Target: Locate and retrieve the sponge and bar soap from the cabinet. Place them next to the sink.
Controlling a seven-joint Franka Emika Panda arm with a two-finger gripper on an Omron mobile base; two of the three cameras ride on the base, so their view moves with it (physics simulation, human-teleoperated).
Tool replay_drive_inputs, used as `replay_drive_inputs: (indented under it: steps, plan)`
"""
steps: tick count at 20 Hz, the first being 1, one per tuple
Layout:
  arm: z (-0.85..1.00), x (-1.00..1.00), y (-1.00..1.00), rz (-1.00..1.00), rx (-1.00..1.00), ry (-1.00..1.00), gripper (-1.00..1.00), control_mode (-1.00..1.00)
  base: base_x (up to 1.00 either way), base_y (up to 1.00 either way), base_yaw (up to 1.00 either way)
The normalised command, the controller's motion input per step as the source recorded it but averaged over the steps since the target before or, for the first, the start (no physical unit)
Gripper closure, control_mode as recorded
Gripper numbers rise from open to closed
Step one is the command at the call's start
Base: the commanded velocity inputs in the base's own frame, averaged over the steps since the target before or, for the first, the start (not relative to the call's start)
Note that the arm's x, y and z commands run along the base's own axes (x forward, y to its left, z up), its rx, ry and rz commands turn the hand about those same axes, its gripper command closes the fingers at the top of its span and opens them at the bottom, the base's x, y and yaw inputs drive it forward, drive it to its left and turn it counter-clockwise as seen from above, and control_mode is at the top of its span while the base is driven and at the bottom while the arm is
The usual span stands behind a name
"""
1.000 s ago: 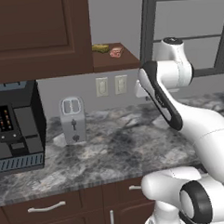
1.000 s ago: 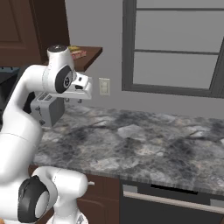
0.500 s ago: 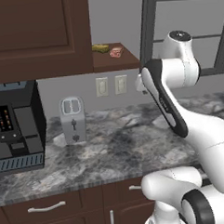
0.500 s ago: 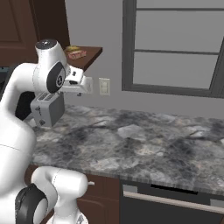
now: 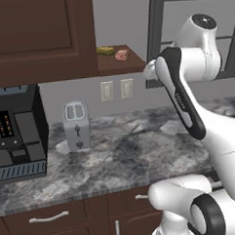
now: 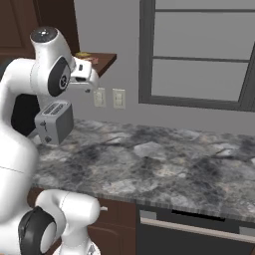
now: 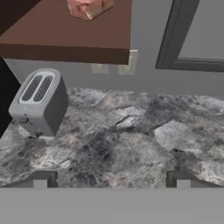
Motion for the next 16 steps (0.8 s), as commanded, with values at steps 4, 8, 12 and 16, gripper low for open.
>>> replay_drive_inputs:
  steps: [4,8,12,16]
  plan:
    - [0.58,0.03,0.13,0.07,0.00,-0.07,-1.00,-1.00,0.00,0.00,0.00]
    - [0.50,0.13,0.14,0.09,0.00,-0.02,-1.00,-1.00,0.00,0.00,0.00]
    - [0.33,0.33,0.20,0.07,-0.04,-0.02,-1.00,-1.00,0.00,0.00,0.00]
    - [0.04,0.59,0.26,0.05,-0.06,-0.02,-1.00,-1.00,0.00,0.00,0.00]
